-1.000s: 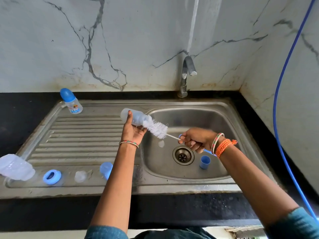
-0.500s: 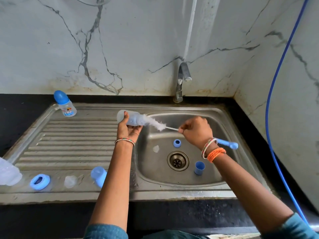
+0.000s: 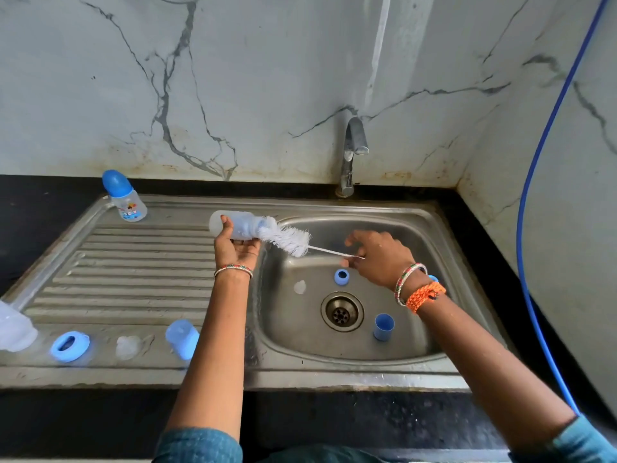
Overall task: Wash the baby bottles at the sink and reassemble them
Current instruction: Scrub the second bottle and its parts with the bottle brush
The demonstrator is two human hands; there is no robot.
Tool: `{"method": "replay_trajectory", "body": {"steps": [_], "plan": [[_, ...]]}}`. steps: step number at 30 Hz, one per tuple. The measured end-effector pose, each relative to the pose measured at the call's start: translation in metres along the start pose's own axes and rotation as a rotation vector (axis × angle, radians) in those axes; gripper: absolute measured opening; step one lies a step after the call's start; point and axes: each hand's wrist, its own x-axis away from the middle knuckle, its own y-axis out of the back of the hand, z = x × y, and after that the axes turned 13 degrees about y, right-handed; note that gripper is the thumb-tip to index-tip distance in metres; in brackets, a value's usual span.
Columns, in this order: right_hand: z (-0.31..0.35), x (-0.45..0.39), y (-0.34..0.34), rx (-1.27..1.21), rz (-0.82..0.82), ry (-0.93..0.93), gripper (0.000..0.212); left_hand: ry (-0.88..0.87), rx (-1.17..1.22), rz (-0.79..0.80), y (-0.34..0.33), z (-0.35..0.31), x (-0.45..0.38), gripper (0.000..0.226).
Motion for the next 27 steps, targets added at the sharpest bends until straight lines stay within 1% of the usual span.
{"method": "replay_trajectory", "body": {"steps": [3,4,6,8,9,11,12,13,16,17,18,19,20,21,22,24,25,27], "plan": [[-0.013,0.003,-0.003,-0.016,0.011,-0.016,0.026,-0.017,0.036,-0.048,-0.001,-0.001,-0.002,0.038],[-0.016,0.003,-0.004,0.024,0.023,-0.033,0.023,-0.024,0.050,-0.067,0.000,0.000,-0.002,0.042],[-0.023,0.004,-0.004,0.089,0.077,-0.078,0.023,-0.030,0.061,-0.102,0.001,0.001,-0.003,0.046],[-0.030,0.006,-0.004,-0.020,0.118,-0.079,0.024,-0.022,0.058,-0.123,0.003,0.001,-0.004,0.045],[-0.033,0.006,-0.005,-0.106,0.100,-0.064,0.022,-0.019,0.057,-0.128,0.004,0.001,-0.004,0.044],[-0.034,0.009,-0.004,-0.191,-0.035,-0.012,0.012,-0.007,0.041,-0.135,0.005,0.002,-0.005,0.042],[-0.033,0.011,-0.004,-0.164,-0.136,0.040,0.012,0.001,0.022,-0.140,0.006,0.002,-0.005,0.041],[-0.032,0.013,-0.002,-0.081,-0.267,0.123,0.019,0.011,-0.006,-0.145,0.006,0.002,-0.005,0.039],[-0.028,0.019,0.007,0.328,-0.692,0.433,0.038,0.064,-0.090,-0.165,0.004,0.003,-0.005,0.037],[-0.027,0.020,0.010,0.416,-0.776,0.501,0.039,0.085,-0.106,-0.174,0.003,0.004,-0.006,0.038],[-0.025,0.021,0.013,0.448,-0.822,0.533,0.038,0.101,-0.114,-0.178,0.002,0.005,-0.006,0.039],[-0.024,0.020,0.017,0.439,-0.832,0.525,0.036,0.113,-0.114,-0.178,0.002,0.006,-0.006,0.042],[-0.023,0.019,0.019,0.412,-0.810,0.480,0.033,0.124,-0.113,-0.175,0.003,0.007,-0.005,0.043],[-0.022,0.018,0.021,0.374,-0.749,0.404,0.030,0.131,-0.109,-0.171,0.004,0.008,-0.004,0.043],[-0.022,0.019,0.023,0.326,-0.658,0.310,0.024,0.136,-0.100,-0.162,0.005,0.007,-0.003,0.043],[-0.027,0.019,0.025,0.226,-0.404,0.124,0.012,0.128,-0.061,-0.130,0.007,0.007,-0.001,0.047],[-0.029,0.019,0.025,0.194,-0.283,0.069,0.016,0.114,-0.046,-0.116,0.008,0.006,-0.001,0.049],[-0.033,0.020,0.021,0.113,-0.076,0.038,0.028,0.076,-0.045,-0.094,0.007,0.003,-0.003,0.044]]}}
